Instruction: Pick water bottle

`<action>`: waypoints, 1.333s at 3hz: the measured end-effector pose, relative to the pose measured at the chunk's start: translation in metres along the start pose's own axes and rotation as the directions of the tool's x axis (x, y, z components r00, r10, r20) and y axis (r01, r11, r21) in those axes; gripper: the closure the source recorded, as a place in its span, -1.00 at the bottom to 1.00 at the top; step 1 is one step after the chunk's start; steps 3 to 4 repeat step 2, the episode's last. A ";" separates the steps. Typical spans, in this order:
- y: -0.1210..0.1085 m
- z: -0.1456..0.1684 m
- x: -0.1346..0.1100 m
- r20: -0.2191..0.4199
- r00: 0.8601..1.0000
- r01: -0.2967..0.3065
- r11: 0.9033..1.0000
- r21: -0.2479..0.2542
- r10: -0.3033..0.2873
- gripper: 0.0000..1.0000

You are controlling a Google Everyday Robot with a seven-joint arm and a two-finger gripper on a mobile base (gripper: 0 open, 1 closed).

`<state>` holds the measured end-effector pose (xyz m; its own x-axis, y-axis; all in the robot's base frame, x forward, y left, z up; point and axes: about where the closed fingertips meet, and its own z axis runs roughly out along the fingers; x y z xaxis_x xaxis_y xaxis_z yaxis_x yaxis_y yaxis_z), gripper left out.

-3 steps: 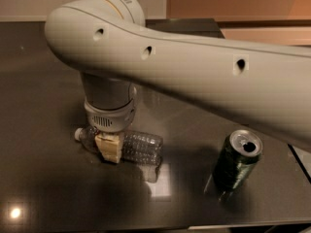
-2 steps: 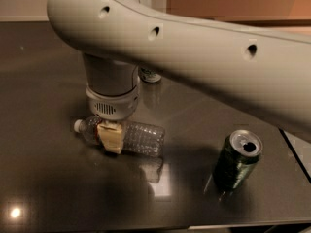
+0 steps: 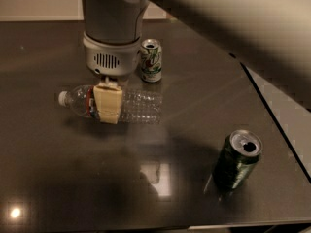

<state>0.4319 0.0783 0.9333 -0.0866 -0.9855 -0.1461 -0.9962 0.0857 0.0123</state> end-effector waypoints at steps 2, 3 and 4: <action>-0.013 -0.041 -0.032 0.106 0.987 0.112 0.993 0.044 -0.116 1.00; -0.013 -0.041 -0.032 0.106 0.987 0.112 0.993 0.044 -0.116 1.00; -0.013 -0.041 -0.032 0.106 0.987 0.112 0.993 0.044 -0.116 1.00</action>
Offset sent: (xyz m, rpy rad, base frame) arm 0.0091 0.0127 0.0281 0.0516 -0.0201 0.0852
